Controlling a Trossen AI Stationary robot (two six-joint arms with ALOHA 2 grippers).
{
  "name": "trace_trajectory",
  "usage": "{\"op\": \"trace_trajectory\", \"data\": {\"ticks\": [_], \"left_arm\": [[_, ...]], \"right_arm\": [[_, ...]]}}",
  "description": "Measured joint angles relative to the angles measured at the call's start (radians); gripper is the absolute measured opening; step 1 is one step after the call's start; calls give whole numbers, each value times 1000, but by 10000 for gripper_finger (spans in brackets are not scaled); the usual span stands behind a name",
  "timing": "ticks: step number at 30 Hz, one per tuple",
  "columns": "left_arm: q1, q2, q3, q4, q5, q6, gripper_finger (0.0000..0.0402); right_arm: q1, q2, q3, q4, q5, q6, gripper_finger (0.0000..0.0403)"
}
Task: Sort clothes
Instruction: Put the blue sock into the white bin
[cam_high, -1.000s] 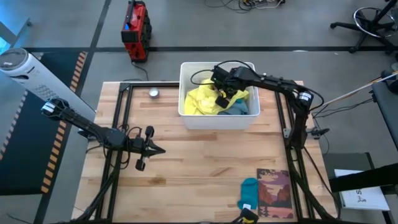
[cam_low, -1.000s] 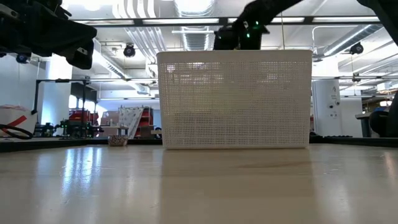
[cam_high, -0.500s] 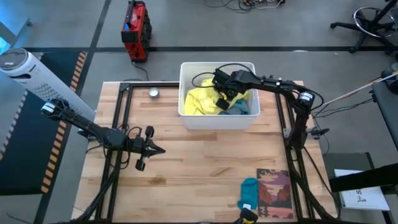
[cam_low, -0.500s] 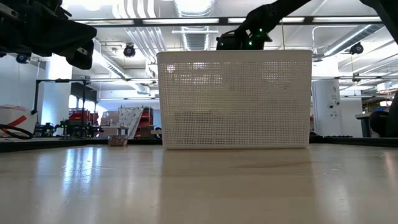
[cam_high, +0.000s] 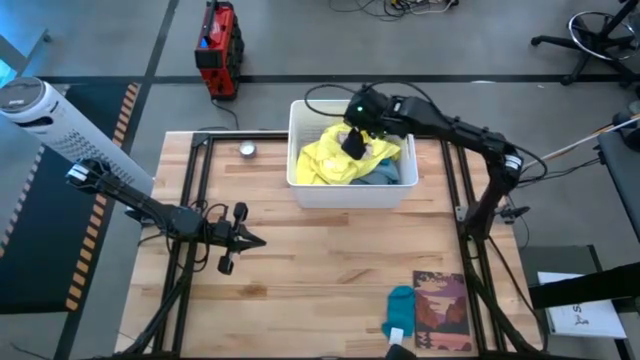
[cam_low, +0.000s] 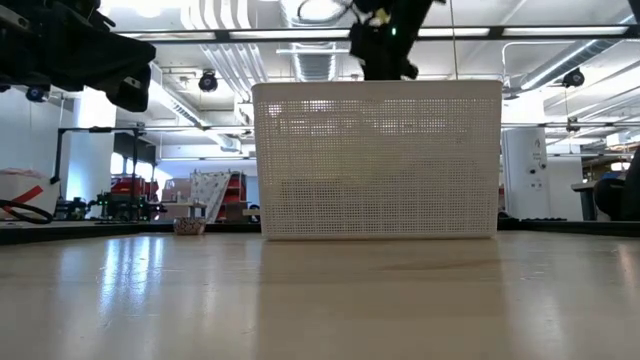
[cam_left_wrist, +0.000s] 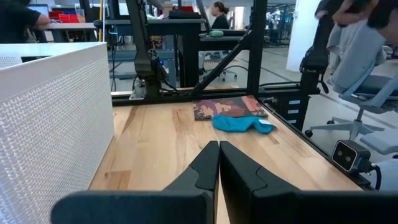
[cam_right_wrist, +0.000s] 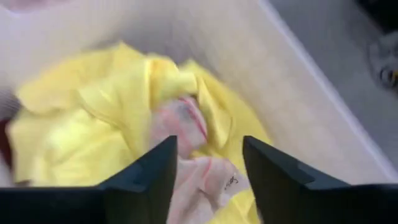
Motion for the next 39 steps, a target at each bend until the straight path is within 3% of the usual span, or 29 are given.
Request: {"op": "trace_trajectory", "data": {"ticks": [11,24,30,39], "left_arm": [[0,0,0,-7,0,-1,0],[0,0,0,-7,0,-10,0],[0,0,0,-10,0,-30,0],[0,0,0,-14,0,-75,6]], "right_arm": [[139,-103,172,-58,2,-52,246],[492,-164,186,-234,2,80,257],[688,-120,137,-258,2,198,263],[927,-35,-60,-249,-3,420,263]]}}
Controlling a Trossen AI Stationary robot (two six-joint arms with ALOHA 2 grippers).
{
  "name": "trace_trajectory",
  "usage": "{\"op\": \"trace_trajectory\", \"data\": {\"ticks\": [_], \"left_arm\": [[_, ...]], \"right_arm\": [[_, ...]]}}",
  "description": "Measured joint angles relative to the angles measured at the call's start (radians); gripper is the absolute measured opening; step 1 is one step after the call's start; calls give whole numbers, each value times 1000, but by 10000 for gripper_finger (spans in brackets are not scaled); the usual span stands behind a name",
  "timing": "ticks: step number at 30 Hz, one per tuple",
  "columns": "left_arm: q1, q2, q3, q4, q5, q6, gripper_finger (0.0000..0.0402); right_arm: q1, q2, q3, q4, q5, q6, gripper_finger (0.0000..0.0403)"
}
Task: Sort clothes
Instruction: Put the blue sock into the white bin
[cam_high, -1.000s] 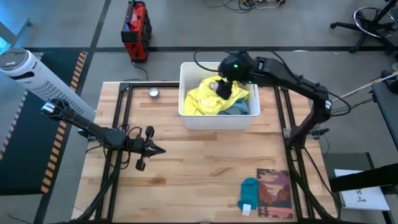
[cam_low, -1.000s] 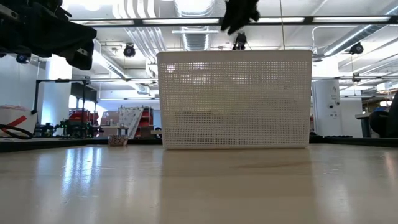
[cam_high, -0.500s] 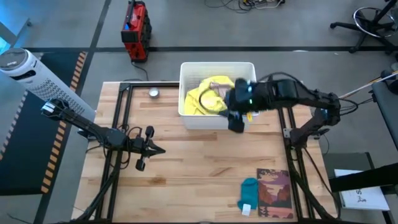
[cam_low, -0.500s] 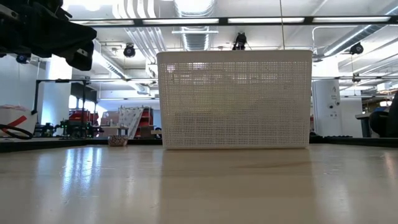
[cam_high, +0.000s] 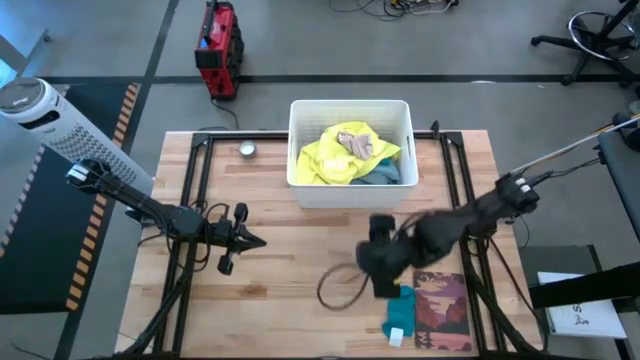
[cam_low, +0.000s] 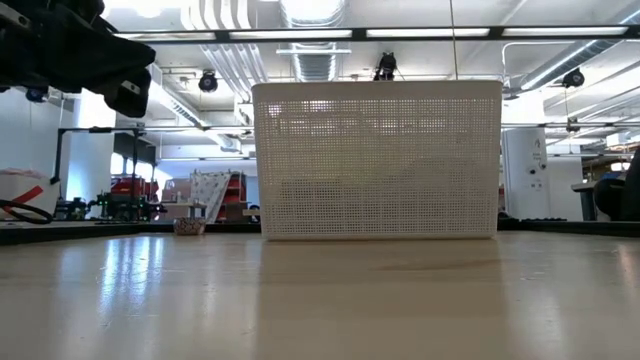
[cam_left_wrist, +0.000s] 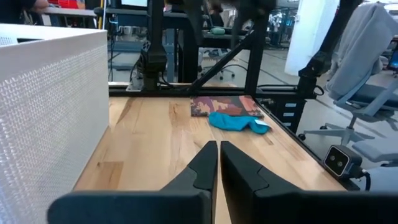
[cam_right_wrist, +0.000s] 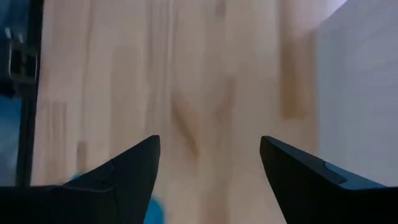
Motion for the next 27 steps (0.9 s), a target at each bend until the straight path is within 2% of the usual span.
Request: {"op": "trace_trajectory", "data": {"ticks": [4,10,14,23,27], "left_arm": [[0,0,0,-1,0,-4,21],[0,0,0,-1,0,-1,53],[0,0,0,-2,0,-3,76],[0,0,0,-4,0,-45,127],[0,0,0,-15,-11,-47,136]], "right_arm": [[75,36,-112,34,-59,155,265],[147,58,-296,240,-194,312,259],[178,69,-381,290,-216,379,250],[178,74,-560,359,-215,410,226],[178,74,-650,464,-314,399,210]]}}
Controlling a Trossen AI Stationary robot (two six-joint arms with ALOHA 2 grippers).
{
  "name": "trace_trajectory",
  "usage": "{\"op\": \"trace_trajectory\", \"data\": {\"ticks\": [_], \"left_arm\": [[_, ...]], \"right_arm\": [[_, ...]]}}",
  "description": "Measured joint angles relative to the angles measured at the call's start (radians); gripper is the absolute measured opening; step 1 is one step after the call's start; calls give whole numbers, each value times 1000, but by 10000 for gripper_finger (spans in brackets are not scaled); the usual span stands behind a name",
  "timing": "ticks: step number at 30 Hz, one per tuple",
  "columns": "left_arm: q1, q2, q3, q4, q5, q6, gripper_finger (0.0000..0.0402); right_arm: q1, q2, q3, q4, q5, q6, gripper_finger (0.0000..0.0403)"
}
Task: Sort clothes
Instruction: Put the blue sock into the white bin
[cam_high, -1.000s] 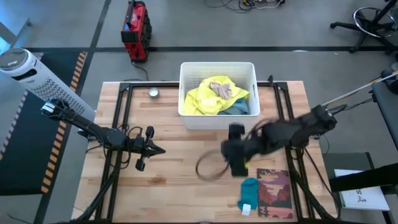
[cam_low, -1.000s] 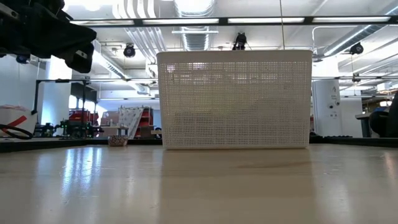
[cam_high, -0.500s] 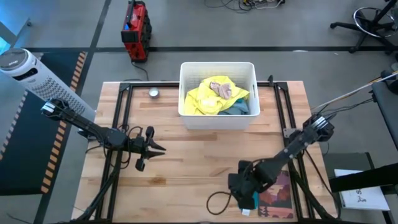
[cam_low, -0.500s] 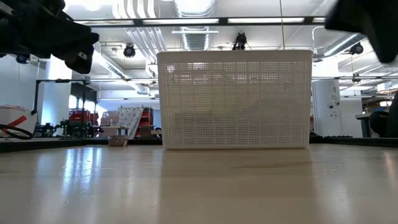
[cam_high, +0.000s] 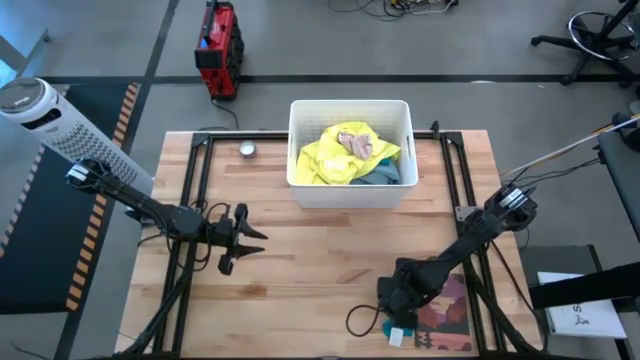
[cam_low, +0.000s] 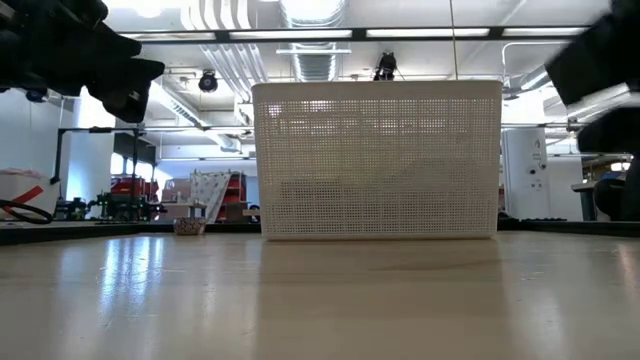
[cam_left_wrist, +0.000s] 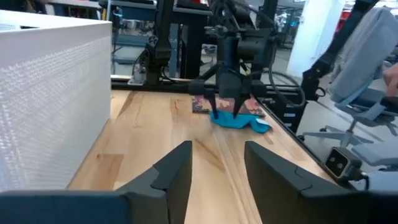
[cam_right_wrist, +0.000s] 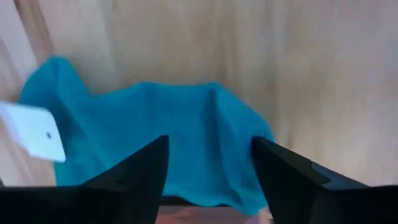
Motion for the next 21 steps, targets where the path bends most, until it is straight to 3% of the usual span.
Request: {"op": "trace_trajectory", "data": {"ticks": [5,12,17,21], "left_arm": [[0,-2,0,-1,-16,47,111],[1,-48,0,-3,-42,159,23],[7,-113,4,-26,-42,206,7],[25,-179,75,-226,-42,197,1]], "right_arm": [[-1,-7,-72,33,-41,17,155],[-28,-13,-65,14,-56,-64,13],[-78,-56,-2,-2,33,-151,12],[-120,-111,56,-61,138,-234,4]]}}
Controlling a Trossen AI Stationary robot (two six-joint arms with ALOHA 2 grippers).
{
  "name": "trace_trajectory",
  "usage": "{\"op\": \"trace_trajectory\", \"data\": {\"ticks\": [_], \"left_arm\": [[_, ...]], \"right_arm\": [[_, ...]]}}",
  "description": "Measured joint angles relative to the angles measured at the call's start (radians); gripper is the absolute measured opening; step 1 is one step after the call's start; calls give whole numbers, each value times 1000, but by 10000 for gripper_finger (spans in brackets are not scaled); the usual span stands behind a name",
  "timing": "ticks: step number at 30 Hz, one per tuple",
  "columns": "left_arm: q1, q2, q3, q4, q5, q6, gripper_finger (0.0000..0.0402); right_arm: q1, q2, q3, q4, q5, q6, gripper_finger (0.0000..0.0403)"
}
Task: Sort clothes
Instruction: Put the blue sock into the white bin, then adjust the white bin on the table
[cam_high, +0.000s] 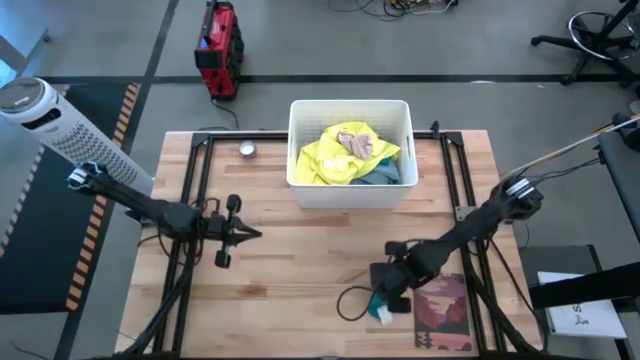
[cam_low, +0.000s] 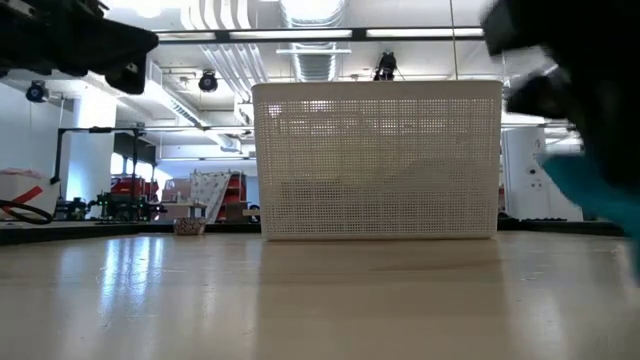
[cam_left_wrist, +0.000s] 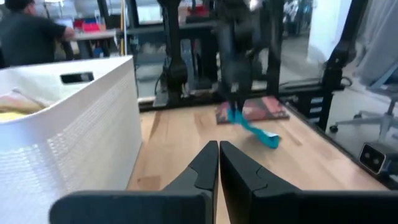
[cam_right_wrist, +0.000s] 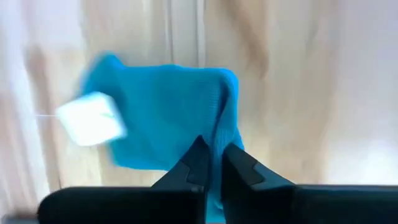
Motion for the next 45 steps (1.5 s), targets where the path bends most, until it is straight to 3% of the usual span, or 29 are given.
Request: {"op": "trace_trajectory", "data": {"ticks": [6,13,17,22,29,32,35,45], "left_arm": [[16,-46,165,-299,-1,-5,0],[20,-66,225,-348,0,62,0],[30,-72,208,-347,0,56,0],[59,-73,181,-337,0,19,0],[107,-75,165,-314,24,12,0],[128,-75,165,-313,58,7,0],[141,-75,165,-314,64,-1,0],[161,-75,165,-312,64,-43,0]], "right_arm": [[-65,-119,114,-21,182,-165,2],[-166,-232,280,2,429,-414,1],[-278,-273,348,59,505,-571,1],[-472,-298,373,167,470,-720,0],[-752,-281,371,232,202,-800,0],[-830,-243,368,251,136,-788,10],[-870,-208,368,275,95,-825,40],[-902,-158,420,316,102,-1025,175]]}}
